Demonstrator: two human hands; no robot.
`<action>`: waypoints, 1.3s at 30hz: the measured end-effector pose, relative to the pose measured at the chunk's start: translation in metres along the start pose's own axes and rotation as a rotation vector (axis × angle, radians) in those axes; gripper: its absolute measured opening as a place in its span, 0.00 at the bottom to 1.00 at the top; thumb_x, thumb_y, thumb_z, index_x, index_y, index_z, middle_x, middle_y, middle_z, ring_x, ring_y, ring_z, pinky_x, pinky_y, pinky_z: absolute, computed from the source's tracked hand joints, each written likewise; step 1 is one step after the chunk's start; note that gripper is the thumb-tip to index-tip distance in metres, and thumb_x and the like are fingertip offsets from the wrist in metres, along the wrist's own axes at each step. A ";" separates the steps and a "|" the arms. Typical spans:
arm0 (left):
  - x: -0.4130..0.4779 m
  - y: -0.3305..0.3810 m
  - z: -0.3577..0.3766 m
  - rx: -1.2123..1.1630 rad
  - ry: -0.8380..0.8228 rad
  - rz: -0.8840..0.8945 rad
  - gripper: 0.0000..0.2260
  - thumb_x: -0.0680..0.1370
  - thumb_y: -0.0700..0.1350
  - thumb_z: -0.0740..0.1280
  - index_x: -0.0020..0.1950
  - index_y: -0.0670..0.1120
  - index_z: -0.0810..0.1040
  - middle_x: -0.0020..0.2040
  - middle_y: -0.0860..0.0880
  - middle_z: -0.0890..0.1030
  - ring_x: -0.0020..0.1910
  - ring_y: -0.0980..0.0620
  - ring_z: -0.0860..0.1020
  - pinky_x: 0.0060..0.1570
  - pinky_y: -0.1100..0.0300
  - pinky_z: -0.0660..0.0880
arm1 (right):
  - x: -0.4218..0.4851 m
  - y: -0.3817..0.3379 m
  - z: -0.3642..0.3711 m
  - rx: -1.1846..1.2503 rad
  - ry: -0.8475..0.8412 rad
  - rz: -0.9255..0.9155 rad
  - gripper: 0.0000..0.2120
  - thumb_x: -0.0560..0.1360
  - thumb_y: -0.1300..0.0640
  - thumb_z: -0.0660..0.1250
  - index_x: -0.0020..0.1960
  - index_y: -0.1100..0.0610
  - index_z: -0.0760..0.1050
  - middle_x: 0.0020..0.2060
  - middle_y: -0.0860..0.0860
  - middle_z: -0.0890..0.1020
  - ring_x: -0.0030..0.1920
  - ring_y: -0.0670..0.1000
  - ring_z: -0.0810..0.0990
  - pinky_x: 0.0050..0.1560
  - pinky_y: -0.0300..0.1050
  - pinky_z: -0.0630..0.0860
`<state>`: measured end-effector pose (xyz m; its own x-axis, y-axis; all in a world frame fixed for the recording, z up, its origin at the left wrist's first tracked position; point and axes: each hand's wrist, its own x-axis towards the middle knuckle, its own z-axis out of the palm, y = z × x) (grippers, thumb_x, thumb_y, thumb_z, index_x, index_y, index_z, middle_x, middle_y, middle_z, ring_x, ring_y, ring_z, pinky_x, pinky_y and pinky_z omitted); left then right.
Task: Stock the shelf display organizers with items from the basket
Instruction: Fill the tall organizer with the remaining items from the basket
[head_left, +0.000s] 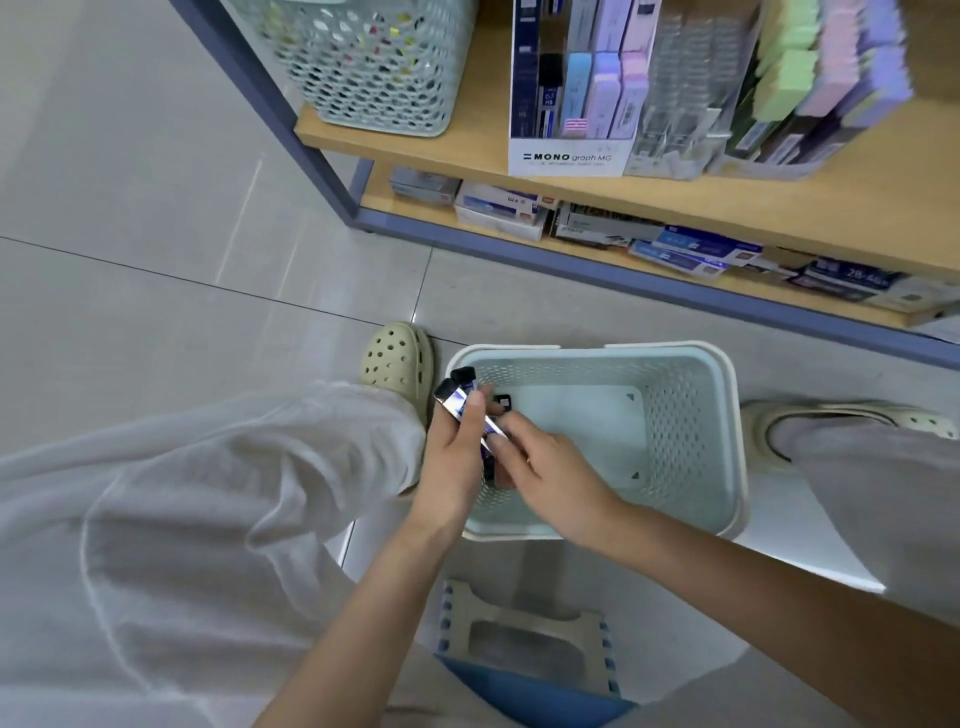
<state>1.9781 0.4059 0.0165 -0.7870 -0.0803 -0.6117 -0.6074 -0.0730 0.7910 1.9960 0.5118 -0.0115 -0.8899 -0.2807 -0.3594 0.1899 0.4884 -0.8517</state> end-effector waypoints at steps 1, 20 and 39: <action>0.000 -0.002 -0.003 0.011 0.014 0.020 0.08 0.82 0.44 0.56 0.54 0.44 0.74 0.44 0.51 0.78 0.41 0.61 0.78 0.39 0.74 0.73 | 0.000 0.001 -0.001 -0.103 -0.016 -0.038 0.12 0.81 0.50 0.54 0.59 0.52 0.72 0.39 0.55 0.81 0.40 0.57 0.78 0.43 0.52 0.74; 0.053 0.007 -0.044 -0.024 0.155 0.026 0.07 0.82 0.42 0.56 0.56 0.40 0.69 0.37 0.49 0.76 0.35 0.53 0.75 0.46 0.57 0.74 | 0.095 0.142 0.072 0.247 0.025 0.654 0.11 0.74 0.64 0.68 0.55 0.67 0.74 0.52 0.63 0.79 0.53 0.61 0.79 0.56 0.55 0.74; 0.063 -0.001 -0.042 0.013 0.184 -0.032 0.08 0.82 0.43 0.56 0.56 0.41 0.71 0.38 0.50 0.75 0.32 0.59 0.74 0.40 0.63 0.75 | 0.133 0.123 0.087 0.395 -0.037 0.649 0.16 0.75 0.57 0.67 0.60 0.64 0.74 0.56 0.59 0.79 0.56 0.58 0.77 0.48 0.42 0.71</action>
<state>1.9340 0.3590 -0.0234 -0.7350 -0.2584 -0.6269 -0.6340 -0.0661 0.7705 1.9372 0.4629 -0.1967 -0.5360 -0.0690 -0.8414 0.8109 0.2350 -0.5359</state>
